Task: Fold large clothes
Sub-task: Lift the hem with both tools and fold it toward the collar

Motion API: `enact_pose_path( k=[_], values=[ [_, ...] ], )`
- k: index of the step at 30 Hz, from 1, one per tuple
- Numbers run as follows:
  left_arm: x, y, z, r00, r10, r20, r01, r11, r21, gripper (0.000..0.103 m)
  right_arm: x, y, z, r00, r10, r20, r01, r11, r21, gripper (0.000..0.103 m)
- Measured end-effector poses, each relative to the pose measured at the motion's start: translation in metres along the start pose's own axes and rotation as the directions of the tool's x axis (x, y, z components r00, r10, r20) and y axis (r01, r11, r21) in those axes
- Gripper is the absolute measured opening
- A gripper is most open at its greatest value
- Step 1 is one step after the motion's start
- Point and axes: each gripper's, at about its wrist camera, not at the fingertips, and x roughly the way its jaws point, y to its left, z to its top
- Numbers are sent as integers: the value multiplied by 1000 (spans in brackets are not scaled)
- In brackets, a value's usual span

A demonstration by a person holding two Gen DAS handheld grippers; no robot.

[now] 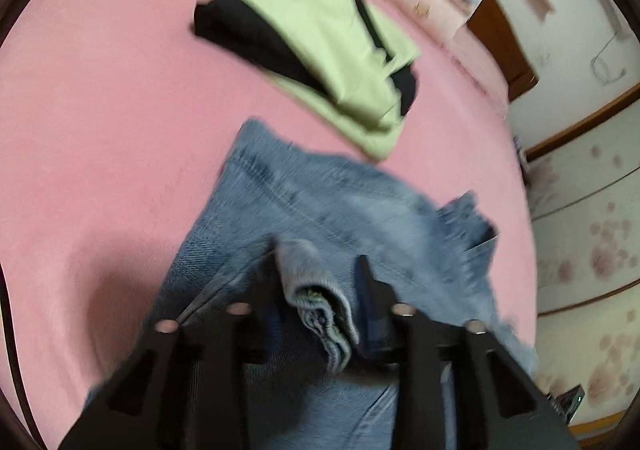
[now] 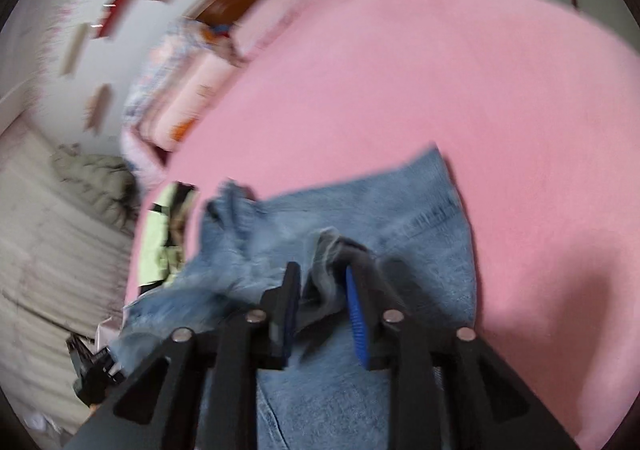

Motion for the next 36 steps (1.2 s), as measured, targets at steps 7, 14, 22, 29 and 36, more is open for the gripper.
enact_pose_path(
  k=[7, 14, 22, 29, 36],
  values=[
    [-20, 22, 17, 995, -59, 82, 53, 996, 73, 79, 0, -4, -9, 1000, -21, 18, 24, 989, -146, 51],
    [-5, 11, 12, 1000, -25, 19, 19, 962, 272, 83, 25, 31, -4, 981, -188, 55, 194, 891, -411, 53],
    [28, -21, 9, 997, 51, -49, -19, 864, 502, 83, 59, 47, 3, 958, -282, 43, 256, 785, -565, 53],
    [53, -34, 14, 990, 100, -101, -23, 812, 584, 86, 75, 38, 16, 965, -262, -23, 211, 821, -530, 56],
    [63, -47, 9, 986, 124, -108, -29, 781, 624, 94, 83, 42, 16, 957, -285, -49, 212, 808, -550, 58]
  ],
)
